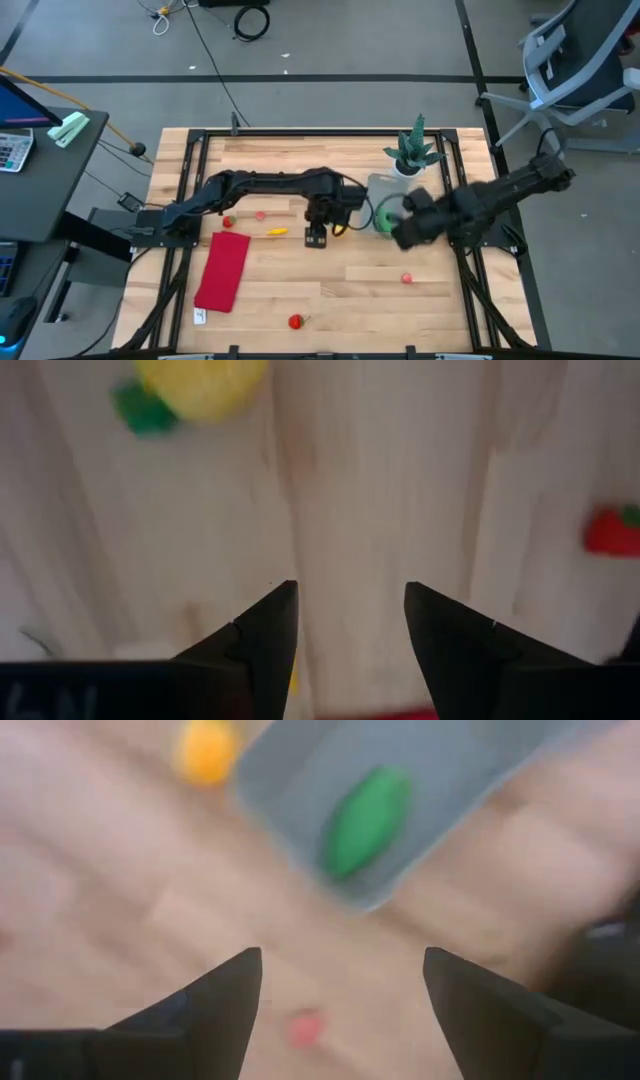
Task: Pick and placing Produce into tupperware
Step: Put the right peach into the bin
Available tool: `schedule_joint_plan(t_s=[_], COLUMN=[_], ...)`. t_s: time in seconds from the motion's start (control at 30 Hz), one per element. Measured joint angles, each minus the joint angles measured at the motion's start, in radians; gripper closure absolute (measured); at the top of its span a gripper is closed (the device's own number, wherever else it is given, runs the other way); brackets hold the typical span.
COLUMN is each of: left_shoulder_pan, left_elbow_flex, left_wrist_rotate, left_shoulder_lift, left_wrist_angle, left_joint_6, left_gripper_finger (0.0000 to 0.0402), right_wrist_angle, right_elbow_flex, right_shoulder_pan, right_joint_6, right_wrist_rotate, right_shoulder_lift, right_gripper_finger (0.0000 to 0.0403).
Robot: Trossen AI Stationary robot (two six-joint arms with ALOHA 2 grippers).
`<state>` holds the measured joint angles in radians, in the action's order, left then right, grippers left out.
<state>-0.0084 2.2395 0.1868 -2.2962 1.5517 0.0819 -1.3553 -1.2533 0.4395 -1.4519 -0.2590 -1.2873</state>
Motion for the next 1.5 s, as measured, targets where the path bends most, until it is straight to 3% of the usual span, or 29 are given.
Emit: schedule_joint_plan(t_s=[0.2, 0.33, 0.4, 0.53, 0.63, 0.73, 1.07, 1.33, 1.5], left_shoulder_pan=[-0.084, -0.14, -0.167, -0.203, -0.204, -0.196, -0.199, -0.208, -0.245], left_elbow_flex=[-0.113, -0.197, -0.241, -0.34, -0.424, -0.52, -0.945, -1.289, -1.427], left_wrist_rotate=[-0.008, -0.041, -0.166, -0.531, -0.662, -0.673, -0.673, -0.651, -0.588], left_shoulder_lift=[0.073, 0.179, 0.244, 0.41, 0.553, 0.686, 1.038, 1.133, 1.133], left_wrist_angle=[0.018, 0.013, -0.019, -0.104, -0.131, -0.161, -0.224, -0.286, -0.582], left_joint_6=[-0.015, -0.014, -0.048, -0.128, -0.22, -0.321, -0.645, -0.875, -0.907], left_gripper_finger=[0.0215, 0.0224, 0.0228, 0.0234, 0.0234, 0.0235, 0.0235, 0.0238, 0.0247], right_wrist_angle=[0.085, 0.063, 0.067, 0.104, 0.165, 0.22, 0.213, 0.132, 0.126], right_elbow_flex=[0.0, 0.0, 0.0, 0.0, 0.0, 0.0, 0.0, 0.0, 0.0], right_shoulder_pan=[0.219, 0.291, 0.302, 0.307, 0.301, 0.3, 0.301, 0.3, 0.3], right_joint_6=[-0.218, -0.364, -0.429, -0.488, -0.49, -0.488, -0.537, -0.519, -0.452], right_wrist_rotate=[-0.024, -0.041, -0.043, -0.009, 0.071, 0.137, 0.189, 0.202, 0.216], right_shoulder_lift=[-0.099, -0.203, -0.255, -0.34, -0.381, -0.407, -0.418, -0.447, -0.486], right_gripper_finger=[0.0115, 0.0115, 0.0115, 0.0115, 0.0115, 0.0115, 0.0115, 0.0115, 0.0115])
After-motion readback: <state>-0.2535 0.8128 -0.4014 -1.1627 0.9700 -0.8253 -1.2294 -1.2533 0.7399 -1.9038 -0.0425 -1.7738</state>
